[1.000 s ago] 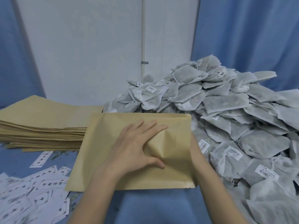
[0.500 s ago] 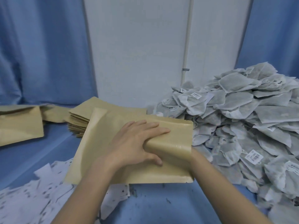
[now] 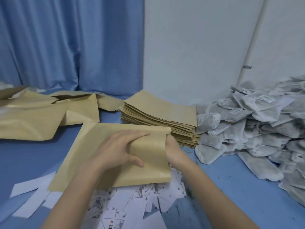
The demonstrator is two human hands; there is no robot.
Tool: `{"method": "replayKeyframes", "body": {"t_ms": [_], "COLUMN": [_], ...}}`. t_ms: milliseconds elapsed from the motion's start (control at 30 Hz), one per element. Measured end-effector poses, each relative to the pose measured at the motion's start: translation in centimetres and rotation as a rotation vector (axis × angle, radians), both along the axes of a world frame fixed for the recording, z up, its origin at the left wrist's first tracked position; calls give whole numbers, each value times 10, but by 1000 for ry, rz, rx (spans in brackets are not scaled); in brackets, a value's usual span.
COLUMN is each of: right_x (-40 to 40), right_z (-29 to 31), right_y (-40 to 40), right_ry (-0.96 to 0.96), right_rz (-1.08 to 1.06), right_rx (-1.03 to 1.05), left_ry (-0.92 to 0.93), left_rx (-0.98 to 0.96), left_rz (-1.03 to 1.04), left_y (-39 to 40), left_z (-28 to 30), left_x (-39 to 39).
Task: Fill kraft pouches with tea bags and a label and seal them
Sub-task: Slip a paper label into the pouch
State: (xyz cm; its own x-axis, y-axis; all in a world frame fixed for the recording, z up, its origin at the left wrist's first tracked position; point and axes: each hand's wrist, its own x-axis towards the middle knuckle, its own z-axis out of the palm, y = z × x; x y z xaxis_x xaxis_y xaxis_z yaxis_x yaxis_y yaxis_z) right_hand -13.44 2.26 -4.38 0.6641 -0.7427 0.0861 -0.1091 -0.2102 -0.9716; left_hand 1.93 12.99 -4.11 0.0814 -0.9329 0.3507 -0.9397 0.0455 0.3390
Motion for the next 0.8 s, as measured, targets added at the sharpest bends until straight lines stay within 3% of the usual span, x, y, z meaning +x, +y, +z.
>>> {"method": "replayKeyframes", "body": {"t_ms": [67, 133, 200, 300, 367, 533, 800], "right_x": [-20, -44, -60, -76, -78, -71, -96], "right_z": [-13, -32, -50, -64, -66, -62, -34], "right_y": [-7, -15, -25, -34, -35, -35, -41], "right_ry": [23, -4, 182, 592, 659, 599, 284], "right_rz": [-97, -181, -225, 27, 134, 109, -148], "right_rx": [-191, -197, -280, -425, -435, -419, -298], "left_ry": [23, 54, 92, 125, 144, 165, 208], "left_rx": [21, 44, 57, 68, 73, 101, 65], "left_rz": [20, 32, 29, 23, 28, 26, -9], "left_y": [-2, -4, -7, -10, -12, -13, -10], "left_z": [-3, -3, -2, 0, 0, -1, 3], "left_x": [8, 14, 17, 19, 19, 17, 18]}}
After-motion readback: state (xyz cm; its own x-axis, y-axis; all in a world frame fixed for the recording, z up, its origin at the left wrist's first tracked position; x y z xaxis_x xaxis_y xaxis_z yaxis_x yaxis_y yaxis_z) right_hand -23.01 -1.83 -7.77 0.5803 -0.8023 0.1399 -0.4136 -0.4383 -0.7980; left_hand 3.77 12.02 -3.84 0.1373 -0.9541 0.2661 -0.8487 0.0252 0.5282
